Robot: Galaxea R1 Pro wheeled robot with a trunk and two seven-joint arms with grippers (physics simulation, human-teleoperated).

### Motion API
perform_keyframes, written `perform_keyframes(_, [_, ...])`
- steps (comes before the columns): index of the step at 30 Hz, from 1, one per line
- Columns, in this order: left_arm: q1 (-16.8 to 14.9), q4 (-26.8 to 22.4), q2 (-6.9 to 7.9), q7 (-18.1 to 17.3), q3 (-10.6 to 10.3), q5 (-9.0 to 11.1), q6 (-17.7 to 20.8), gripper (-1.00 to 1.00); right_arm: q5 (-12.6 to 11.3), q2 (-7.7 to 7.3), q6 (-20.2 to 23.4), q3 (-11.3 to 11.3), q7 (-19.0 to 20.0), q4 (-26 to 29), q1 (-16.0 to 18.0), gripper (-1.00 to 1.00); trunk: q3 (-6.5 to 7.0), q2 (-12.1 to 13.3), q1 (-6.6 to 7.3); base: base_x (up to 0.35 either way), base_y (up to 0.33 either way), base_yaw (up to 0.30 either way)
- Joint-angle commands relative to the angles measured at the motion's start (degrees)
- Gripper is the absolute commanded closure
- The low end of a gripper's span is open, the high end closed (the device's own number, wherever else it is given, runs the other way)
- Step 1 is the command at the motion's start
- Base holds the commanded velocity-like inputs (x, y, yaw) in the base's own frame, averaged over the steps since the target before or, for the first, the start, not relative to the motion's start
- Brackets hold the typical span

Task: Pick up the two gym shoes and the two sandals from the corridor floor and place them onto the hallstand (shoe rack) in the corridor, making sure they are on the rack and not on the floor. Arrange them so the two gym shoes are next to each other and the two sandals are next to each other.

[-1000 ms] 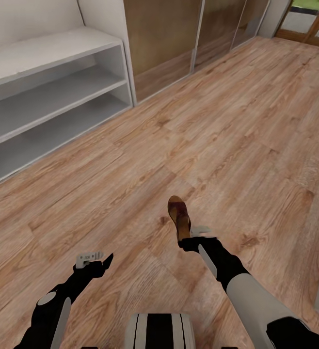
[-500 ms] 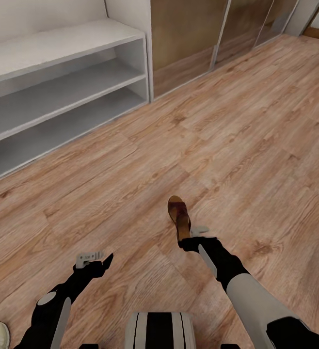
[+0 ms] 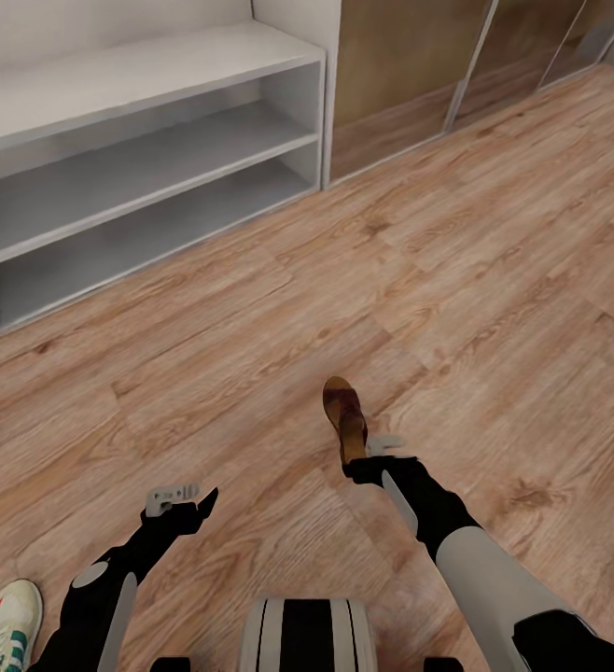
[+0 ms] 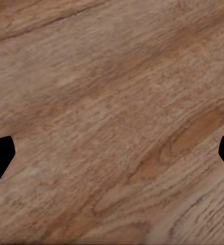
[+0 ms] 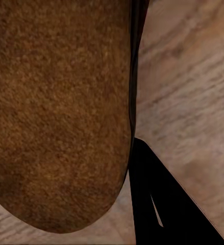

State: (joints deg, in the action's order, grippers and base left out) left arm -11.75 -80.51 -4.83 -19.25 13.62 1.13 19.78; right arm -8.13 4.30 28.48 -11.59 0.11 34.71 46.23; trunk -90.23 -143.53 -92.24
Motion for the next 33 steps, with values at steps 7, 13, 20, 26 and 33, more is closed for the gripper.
perform_keyframes(7, [0.0,0.0,0.0,0.0,0.0,0.0,0.0,-1.0,-0.2,0.0,0.0,0.0,-0.2,0.0,0.0,1.0,-0.49,0.0,0.0,0.0,0.0,0.202])
perform_keyframes(13, [0.0,0.0,0.0,0.0,0.0,0.0,0.0,-1.0,-0.2,0.0,0.0,0.0,-0.2,0.0,0.0,1.0,-0.92,0.0,0.0,0.0,0.0,0.202])
perform_keyframes(20, [0.0,0.0,0.0,0.0,0.1,0.1,0.0,-1.0,-0.2,0.0,0.0,0.0,-0.2,0.0,0.0,1.0,-1.41,0.0,0.0,0.0,0.0,0.202])
perform_keyframes(26, [0.0,0.0,0.0,0.0,0.1,0.2,0.0,-1.0,-0.2,0.0,0.0,0.0,-0.2,0.0,0.0,1.0,-1.83,0.0,0.0,0.0,0.0,0.202])
perform_keyframes(33, [0.0,0.0,0.0,0.0,0.1,0.2,0.0,-1.0,-0.2,0.0,0.0,0.0,-0.2,0.0,0.0,1.0,-2.32,0.0,0.0,0.0,0.0,0.202])
